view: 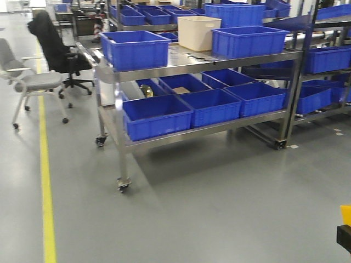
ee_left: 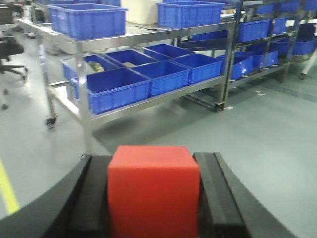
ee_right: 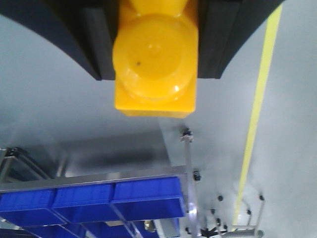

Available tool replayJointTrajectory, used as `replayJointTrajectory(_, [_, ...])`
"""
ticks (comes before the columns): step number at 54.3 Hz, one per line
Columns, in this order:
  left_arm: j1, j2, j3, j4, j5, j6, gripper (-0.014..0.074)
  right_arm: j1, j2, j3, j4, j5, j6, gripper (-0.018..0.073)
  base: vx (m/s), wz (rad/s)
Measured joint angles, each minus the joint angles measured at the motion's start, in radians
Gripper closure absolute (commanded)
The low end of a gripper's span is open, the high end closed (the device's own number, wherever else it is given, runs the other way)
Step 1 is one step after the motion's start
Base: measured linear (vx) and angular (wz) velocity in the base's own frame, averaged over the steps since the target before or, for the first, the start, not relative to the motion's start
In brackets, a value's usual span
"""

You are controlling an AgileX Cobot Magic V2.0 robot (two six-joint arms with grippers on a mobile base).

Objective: Pick red and yellow blocks into blue bin
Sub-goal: 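Drive the base away from the conveyor holding both blocks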

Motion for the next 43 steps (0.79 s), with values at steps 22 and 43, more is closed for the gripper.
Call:
replayJointTrajectory(22, [0.000, 0.000, 0.000, 0.000, -0.002, 0.000, 0.0596, 0.000, 0.000, 0.000, 0.000, 0.000, 0.000, 0.0570, 0.53, -0.32])
replayJointTrajectory(43, [0.000, 0.000, 0.000, 0.000, -0.002, 0.000, 0.0596, 0.000, 0.000, 0.000, 0.000, 0.000, 0.000, 0.0570, 0.56, -0.45])
